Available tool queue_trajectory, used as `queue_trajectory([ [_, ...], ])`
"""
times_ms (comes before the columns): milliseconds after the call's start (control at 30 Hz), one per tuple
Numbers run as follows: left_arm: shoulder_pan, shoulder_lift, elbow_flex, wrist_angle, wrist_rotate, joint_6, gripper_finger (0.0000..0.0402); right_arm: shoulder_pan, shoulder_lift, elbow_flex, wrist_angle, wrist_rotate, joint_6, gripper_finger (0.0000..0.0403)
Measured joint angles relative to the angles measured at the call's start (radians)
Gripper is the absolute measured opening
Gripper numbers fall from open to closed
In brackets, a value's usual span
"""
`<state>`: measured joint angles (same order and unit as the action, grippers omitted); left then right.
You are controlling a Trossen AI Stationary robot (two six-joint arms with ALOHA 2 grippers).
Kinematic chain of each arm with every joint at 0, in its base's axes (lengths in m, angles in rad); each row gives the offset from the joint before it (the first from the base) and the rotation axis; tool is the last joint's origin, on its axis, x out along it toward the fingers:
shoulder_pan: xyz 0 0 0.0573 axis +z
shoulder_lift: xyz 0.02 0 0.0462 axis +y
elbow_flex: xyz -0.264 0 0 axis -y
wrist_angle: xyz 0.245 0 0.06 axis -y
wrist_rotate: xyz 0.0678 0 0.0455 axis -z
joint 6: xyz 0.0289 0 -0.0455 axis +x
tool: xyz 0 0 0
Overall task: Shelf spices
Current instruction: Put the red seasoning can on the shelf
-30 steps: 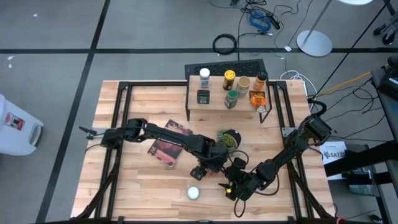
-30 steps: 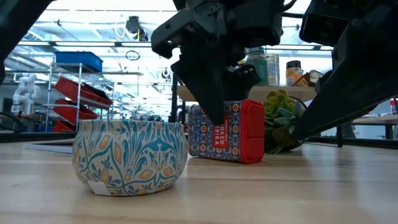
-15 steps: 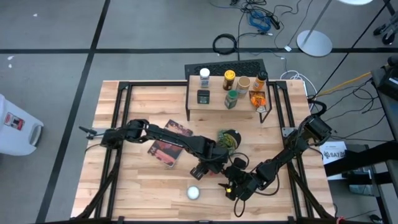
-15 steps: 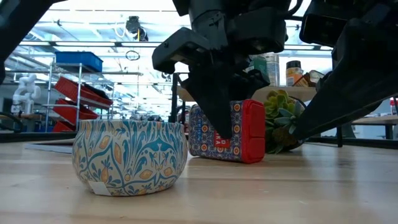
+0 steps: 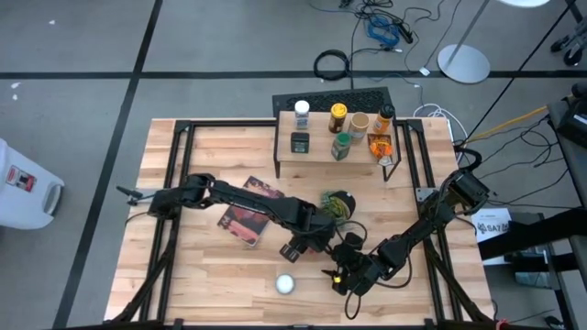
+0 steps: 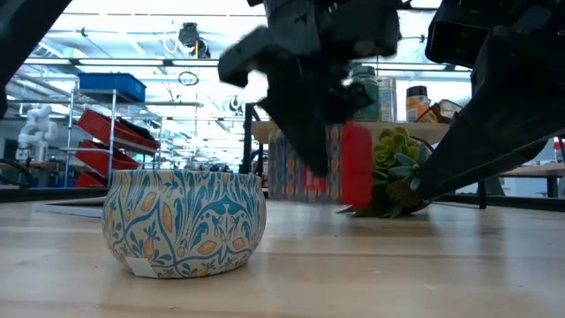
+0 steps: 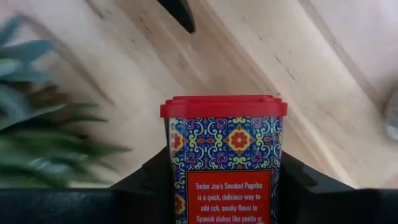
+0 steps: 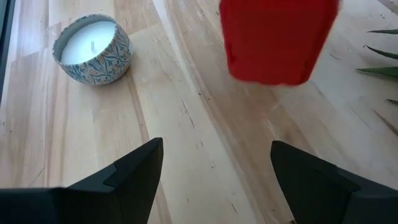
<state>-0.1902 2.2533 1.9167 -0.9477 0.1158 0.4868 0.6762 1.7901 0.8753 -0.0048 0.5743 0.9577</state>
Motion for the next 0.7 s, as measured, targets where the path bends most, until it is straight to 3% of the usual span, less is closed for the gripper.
queue_trajectory([
  [433, 0.013, -0.191, 0.000, -0.026, -0.135, -0.064, 0.0170, 0.001, 0.000, 0.000, -0.015, 0.000, 0.000, 0.0286],
  [700, 0.026, -0.304, 0.000, 0.042, -0.320, -0.090, 0.0170, 0.010, 0.000, 0.000, -0.017, 0.009, 0.000, 0.0286],
])
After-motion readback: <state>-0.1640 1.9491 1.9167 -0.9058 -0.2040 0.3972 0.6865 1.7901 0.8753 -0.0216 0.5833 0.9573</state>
